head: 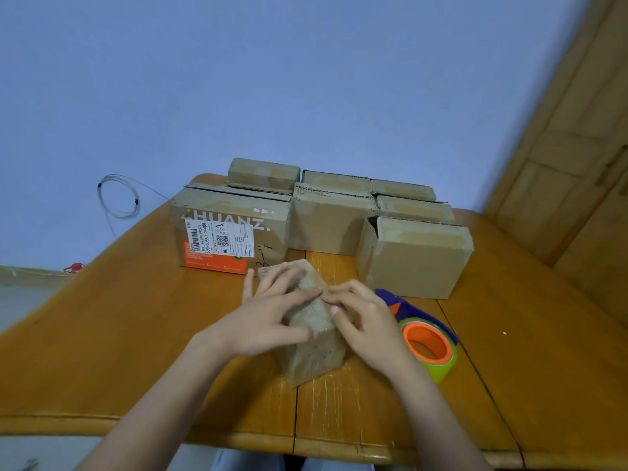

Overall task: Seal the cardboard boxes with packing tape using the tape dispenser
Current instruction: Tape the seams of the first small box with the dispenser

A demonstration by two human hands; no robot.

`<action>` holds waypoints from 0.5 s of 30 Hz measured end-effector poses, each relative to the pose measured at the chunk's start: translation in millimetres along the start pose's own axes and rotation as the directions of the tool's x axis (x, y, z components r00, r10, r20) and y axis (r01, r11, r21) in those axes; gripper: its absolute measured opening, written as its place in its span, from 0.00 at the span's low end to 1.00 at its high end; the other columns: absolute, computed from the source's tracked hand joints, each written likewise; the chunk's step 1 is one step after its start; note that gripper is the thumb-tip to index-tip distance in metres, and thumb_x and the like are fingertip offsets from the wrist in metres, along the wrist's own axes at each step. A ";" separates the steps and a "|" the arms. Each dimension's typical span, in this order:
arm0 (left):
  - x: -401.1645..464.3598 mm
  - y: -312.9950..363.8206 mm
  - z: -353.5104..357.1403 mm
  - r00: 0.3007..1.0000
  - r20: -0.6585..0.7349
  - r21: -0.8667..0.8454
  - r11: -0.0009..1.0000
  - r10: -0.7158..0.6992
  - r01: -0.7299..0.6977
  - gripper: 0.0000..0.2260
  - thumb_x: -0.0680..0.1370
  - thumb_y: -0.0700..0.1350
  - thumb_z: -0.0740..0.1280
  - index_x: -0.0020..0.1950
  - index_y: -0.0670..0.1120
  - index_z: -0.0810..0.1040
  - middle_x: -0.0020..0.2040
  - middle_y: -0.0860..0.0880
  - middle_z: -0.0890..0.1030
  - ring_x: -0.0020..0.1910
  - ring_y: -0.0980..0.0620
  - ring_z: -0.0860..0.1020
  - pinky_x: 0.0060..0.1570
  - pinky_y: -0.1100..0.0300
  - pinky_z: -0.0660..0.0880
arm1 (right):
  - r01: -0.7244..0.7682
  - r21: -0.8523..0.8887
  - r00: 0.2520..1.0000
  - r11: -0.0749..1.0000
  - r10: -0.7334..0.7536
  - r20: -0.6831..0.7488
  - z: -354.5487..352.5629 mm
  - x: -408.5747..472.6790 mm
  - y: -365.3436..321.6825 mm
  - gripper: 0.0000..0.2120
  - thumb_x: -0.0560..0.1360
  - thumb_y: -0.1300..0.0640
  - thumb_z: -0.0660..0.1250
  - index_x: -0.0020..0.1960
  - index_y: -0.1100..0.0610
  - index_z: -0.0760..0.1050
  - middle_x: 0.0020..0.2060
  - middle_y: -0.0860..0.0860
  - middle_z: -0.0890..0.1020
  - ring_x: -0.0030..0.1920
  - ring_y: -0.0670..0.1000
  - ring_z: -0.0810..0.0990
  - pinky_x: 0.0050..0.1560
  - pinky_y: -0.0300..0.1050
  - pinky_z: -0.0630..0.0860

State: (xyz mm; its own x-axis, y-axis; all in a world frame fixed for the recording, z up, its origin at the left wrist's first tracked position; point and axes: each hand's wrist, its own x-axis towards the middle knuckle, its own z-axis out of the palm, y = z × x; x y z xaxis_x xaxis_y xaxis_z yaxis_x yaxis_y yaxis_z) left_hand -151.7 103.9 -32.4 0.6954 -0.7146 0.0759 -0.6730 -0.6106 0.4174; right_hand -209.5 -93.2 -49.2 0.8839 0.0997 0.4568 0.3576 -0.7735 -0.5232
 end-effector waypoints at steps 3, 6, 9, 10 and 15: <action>2.9 -3.5 -6.6 0.992 0.109 -0.241 0.970 0.059 -0.032 0.36 0.64 0.67 0.56 0.73 0.64 0.61 0.78 0.60 0.47 0.75 0.63 0.38 0.73 0.48 0.38 | 0.017 -0.067 1.000 0.998 -0.017 -0.008 -8.1 -9.1 -7.4 0.20 0.76 0.44 0.56 0.56 0.52 0.80 0.49 0.42 0.75 0.52 0.41 0.74 0.49 0.42 0.76; 9.3 -7.8 -6.5 0.996 0.053 -0.380 0.924 0.077 -0.051 0.29 0.65 0.68 0.63 0.66 0.64 0.72 0.76 0.61 0.56 0.74 0.65 0.47 0.72 0.54 0.49 | -0.040 0.015 0.999 0.999 0.040 0.034 -26.6 -11.0 -2.7 0.16 0.78 0.46 0.60 0.61 0.48 0.78 0.54 0.38 0.77 0.58 0.38 0.73 0.58 0.36 0.72; 19.7 -9.2 -1.4 0.997 -0.042 -0.397 0.914 0.070 -0.082 0.24 0.65 0.69 0.65 0.56 0.60 0.78 0.72 0.60 0.65 0.73 0.63 0.57 0.72 0.54 0.54 | -0.176 -0.027 0.982 0.984 0.174 -0.069 -56.8 -10.3 16.9 0.18 0.78 0.59 0.64 0.64 0.43 0.74 0.59 0.37 0.75 0.63 0.40 0.71 0.64 0.37 0.65; 23.1 -8.5 0.8 0.995 -0.071 -0.402 0.911 0.065 -0.089 0.23 0.65 0.69 0.66 0.53 0.59 0.79 0.70 0.60 0.67 0.71 0.62 0.59 0.72 0.53 0.56 | -0.236 -0.070 0.969 0.969 0.230 -0.088 -66.8 -10.2 27.2 0.22 0.76 0.63 0.64 0.66 0.44 0.73 0.61 0.40 0.75 0.64 0.44 0.71 0.65 0.39 0.66; 30.2 -7.6 8.9 0.993 -0.114 -0.395 0.915 0.044 -0.086 0.22 0.63 0.68 0.66 0.50 0.56 0.75 0.66 0.59 0.69 0.69 0.58 0.61 0.65 0.58 0.59 | -0.526 -0.418 0.746 0.741 0.638 0.192 -82.8 -8.8 72.1 0.39 0.74 0.63 0.67 0.78 0.54 0.51 0.71 0.56 0.68 0.66 0.54 0.71 0.60 0.42 0.70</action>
State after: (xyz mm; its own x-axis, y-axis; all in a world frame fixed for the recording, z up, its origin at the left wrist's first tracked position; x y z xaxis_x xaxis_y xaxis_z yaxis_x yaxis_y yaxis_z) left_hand -127.9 83.9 -41.3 0.6892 -0.6974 0.1966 -0.5756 -0.3621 0.7332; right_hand -216.5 -201.7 -31.4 0.9453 -0.2988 -0.1313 -0.3258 -0.8869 -0.3276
